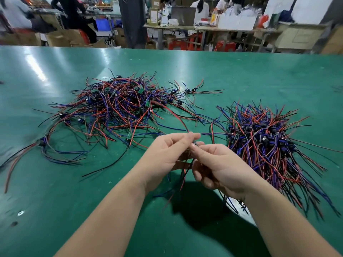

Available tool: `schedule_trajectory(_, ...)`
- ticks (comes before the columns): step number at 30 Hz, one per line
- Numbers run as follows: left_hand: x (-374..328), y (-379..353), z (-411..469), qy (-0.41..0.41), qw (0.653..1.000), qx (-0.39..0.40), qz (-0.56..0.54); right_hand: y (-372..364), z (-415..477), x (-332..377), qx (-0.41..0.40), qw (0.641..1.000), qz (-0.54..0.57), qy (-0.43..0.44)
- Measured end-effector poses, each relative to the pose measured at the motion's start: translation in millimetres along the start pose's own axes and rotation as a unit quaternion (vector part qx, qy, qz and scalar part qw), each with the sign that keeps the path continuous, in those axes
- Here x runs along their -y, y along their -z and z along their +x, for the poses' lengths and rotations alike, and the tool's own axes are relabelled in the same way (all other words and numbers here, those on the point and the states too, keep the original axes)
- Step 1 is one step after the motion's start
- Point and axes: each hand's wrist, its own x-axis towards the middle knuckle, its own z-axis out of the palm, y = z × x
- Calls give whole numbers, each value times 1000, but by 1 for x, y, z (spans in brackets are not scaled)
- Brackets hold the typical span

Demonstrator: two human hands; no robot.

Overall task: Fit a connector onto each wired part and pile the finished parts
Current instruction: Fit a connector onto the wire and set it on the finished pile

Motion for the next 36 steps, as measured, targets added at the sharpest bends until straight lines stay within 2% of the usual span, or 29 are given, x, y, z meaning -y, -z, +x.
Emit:
schedule_trajectory(5, 3, -1, 0, 5, 998, -31, 45, 4, -3, 2, -16, 996, -81, -27)
schedule_trajectory(9, 3, 4, 2, -3, 996, -44, 77, 16, -2, 6, -128, 992, -4, 0)
schedule_trajectory(12, 3, 6, 0, -20, 993, 10, 115, 16, 2, 6, -145, 987, 64, 31)
schedule_trajectory(15, 4, 3, -3, -24, 986, 84, 142, 10, 3, 1, -96, 993, 36, 62)
schedule_trajectory(17, 5, 2, -4, -16, 985, 97, 144, 8, 2, 0, -94, 991, 10, 95)
schedule_trajectory(24, 6, -1, -2, -13, 998, 37, 54, 9, 2, 4, -167, 973, 20, 158)
schedule_trajectory(27, 6, 0, -2, -16, 998, 16, 66, 10, 0, 6, -202, 964, 18, 171)
schedule_trajectory(32, 1, 3, -6, 2, 993, 69, 97, 21, -6, 16, -273, 933, 43, 229)
schedule_trajectory(36, -2, 6, -9, 29, 981, 148, 125, 35, -12, 25, -309, 912, 106, 250)
